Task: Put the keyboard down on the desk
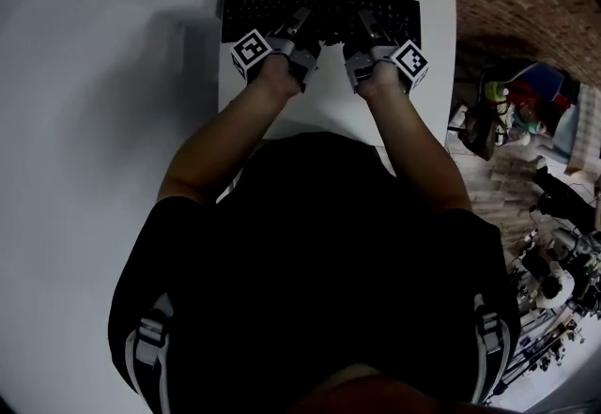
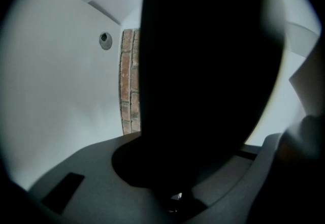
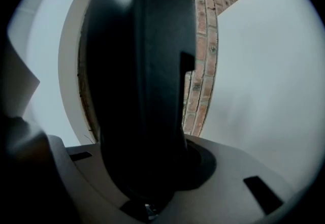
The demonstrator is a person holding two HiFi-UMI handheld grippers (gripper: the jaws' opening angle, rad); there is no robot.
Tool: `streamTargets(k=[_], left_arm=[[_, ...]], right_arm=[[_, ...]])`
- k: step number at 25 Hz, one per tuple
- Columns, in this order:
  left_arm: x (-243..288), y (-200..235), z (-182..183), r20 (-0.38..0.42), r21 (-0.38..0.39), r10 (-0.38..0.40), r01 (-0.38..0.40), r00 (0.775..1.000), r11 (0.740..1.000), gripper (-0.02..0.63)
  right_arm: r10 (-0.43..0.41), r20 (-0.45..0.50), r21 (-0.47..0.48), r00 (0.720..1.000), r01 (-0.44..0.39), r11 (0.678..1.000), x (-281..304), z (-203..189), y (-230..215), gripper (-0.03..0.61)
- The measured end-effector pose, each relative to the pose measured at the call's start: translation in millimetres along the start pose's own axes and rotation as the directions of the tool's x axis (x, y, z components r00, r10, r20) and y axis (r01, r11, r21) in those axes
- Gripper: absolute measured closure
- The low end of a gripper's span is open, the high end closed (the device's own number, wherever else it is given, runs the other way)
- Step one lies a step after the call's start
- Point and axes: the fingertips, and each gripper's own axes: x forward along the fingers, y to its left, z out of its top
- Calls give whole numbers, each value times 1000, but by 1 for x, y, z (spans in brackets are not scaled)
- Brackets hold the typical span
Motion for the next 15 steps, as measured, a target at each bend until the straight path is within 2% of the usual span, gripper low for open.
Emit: streamTargets(k=[15], left_arm=[[16, 41, -2, 13, -20, 61, -61, 998, 998, 532]], right_arm=[[-71, -4, 46, 997, 71, 996, 3, 16, -41, 472]])
